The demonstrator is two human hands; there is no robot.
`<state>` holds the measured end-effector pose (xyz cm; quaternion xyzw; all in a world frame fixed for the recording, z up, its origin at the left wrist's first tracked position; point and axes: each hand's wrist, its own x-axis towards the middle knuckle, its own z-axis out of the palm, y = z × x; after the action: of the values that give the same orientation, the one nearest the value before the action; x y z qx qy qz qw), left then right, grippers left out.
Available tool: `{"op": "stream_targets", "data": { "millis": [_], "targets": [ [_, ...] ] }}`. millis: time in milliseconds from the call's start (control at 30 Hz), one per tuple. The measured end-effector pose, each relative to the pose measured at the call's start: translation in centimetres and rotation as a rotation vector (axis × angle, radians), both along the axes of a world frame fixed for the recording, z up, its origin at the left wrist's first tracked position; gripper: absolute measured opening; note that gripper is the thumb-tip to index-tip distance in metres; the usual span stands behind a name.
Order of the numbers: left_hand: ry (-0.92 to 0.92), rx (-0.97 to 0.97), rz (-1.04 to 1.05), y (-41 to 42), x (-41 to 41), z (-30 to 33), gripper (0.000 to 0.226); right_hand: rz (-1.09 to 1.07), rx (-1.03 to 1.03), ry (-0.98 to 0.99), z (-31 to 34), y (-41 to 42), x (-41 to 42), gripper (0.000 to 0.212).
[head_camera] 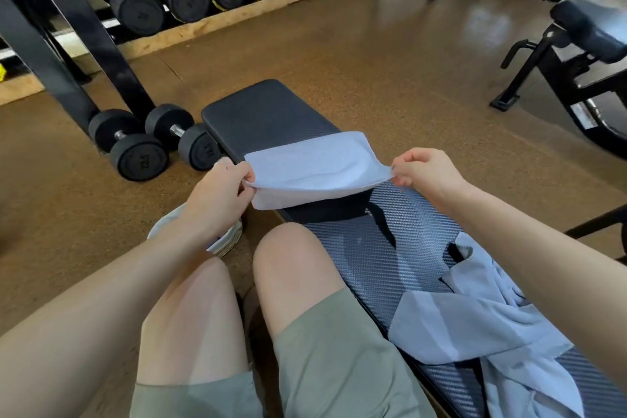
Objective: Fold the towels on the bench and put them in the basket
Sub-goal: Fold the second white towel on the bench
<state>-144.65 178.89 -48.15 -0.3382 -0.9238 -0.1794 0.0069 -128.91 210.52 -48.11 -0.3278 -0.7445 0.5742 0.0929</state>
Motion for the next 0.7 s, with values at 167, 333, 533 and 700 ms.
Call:
{"op": "stream_targets", "data": {
  "millis": [167,333,533,700],
  "targets": [
    [0.185,-0.011,-0.143,-0.7,-1.7,0.7,0.004,0.018,0.148,0.045,0.3,0.1,0.1,0.013],
    [0.281,-0.107,-0.190,-0.8,-1.9,2.1,0.005,0.158,0.535,0.073,0.8,-0.3,0.1,0.018],
    [0.538,-0.233,-0.257,-1.0,-2.0,3.9,0.017,0.286,0.885,0.161,1.4,-0.1,0.1,0.019],
    [0.618,-0.348,-0.343,-1.5,-3.1,4.3,0.028,0.461,1.114,0.130,2.2,0.4,0.3,0.019]
  ]
}}
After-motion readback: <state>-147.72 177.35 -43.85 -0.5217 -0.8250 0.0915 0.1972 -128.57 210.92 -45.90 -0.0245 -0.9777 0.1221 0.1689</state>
